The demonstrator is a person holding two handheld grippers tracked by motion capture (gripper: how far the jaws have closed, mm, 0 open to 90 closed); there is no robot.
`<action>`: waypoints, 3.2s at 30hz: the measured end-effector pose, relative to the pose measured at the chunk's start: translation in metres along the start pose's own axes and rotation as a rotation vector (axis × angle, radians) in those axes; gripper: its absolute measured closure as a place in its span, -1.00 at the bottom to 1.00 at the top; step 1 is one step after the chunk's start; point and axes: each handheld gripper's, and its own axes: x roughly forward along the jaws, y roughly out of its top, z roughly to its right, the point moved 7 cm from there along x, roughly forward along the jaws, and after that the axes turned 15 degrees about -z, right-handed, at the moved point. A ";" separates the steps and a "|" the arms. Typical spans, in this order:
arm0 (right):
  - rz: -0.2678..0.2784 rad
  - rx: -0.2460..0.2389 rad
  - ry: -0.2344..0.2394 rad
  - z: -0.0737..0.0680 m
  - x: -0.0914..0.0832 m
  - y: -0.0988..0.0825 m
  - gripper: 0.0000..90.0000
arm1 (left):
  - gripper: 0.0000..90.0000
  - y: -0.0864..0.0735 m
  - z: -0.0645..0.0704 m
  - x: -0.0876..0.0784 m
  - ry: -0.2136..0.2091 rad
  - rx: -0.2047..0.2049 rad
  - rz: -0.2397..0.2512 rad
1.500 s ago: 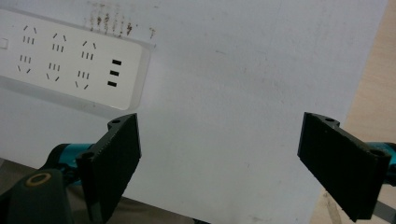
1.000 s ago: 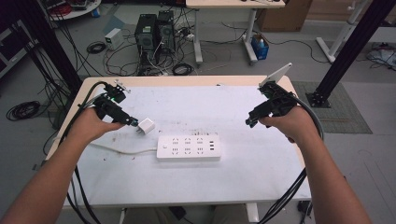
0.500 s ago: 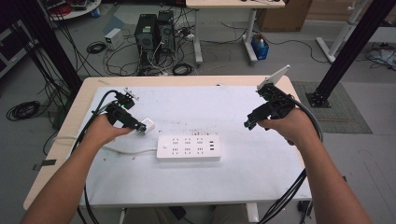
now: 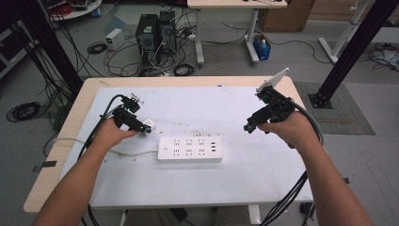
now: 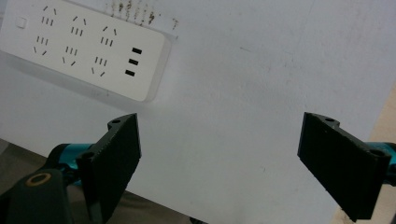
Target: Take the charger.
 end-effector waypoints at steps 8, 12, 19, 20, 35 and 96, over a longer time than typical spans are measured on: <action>-0.007 0.001 0.003 0.000 0.002 -0.003 -0.72 | -0.63 0.000 -0.006 0.012 0.003 -0.003 -0.002; 0.001 -0.002 0.008 0.001 0.004 -0.003 -0.72 | -0.63 0.001 -0.006 0.019 0.004 -0.005 -0.010; -0.004 -0.004 0.011 0.001 0.007 -0.004 -0.72 | -0.63 0.004 -0.007 0.036 -0.003 -0.010 -0.039; -0.007 -0.004 0.009 0.002 0.008 -0.004 -0.72 | -0.63 0.005 -0.007 0.037 -0.004 -0.013 -0.033; -0.014 -0.009 0.008 0.001 0.010 -0.003 -0.72 | -0.12 0.008 -0.004 0.042 0.030 0.029 -0.032; 0.008 -0.041 0.043 -0.015 0.008 0.004 -0.72 | -0.05 0.001 0.037 -0.112 0.042 0.085 0.079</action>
